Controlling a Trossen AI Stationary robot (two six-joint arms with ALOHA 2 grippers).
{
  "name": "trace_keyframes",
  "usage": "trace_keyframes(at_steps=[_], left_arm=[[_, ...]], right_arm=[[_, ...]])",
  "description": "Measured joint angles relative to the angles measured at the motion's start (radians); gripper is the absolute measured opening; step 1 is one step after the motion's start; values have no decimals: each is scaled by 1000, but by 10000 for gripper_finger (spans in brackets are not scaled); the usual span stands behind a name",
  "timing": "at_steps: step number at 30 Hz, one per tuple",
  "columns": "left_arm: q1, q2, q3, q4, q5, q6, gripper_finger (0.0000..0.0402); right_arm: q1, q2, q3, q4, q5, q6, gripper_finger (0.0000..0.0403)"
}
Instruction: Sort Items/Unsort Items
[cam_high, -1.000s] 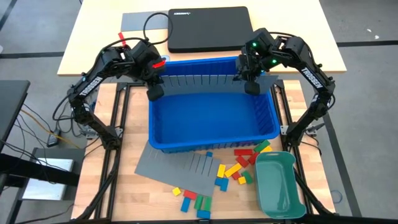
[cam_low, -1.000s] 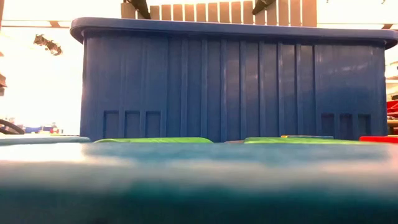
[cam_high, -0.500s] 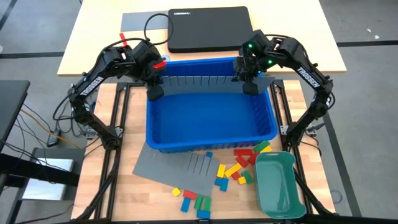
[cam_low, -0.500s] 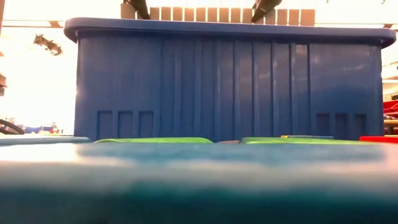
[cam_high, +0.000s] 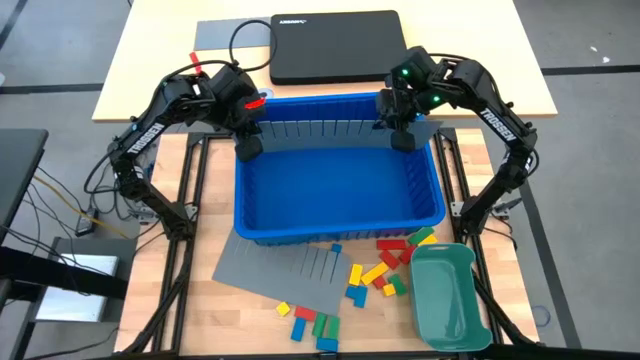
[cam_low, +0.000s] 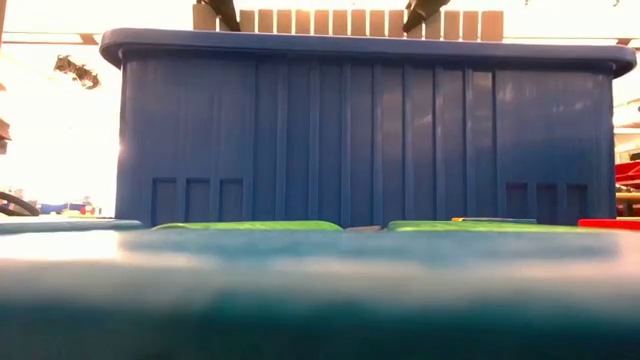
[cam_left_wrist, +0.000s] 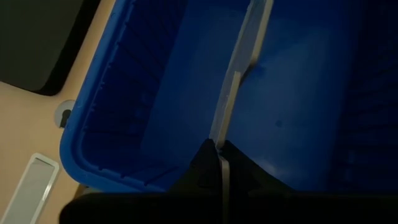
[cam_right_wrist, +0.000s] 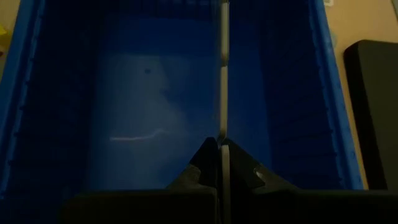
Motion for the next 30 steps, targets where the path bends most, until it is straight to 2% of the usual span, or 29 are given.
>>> trace_keyframes(at_steps=[30], left_arm=[[0,0,0,-2,13,0,1]], right_arm=[[19,-2,3,-5,0,59,0]])
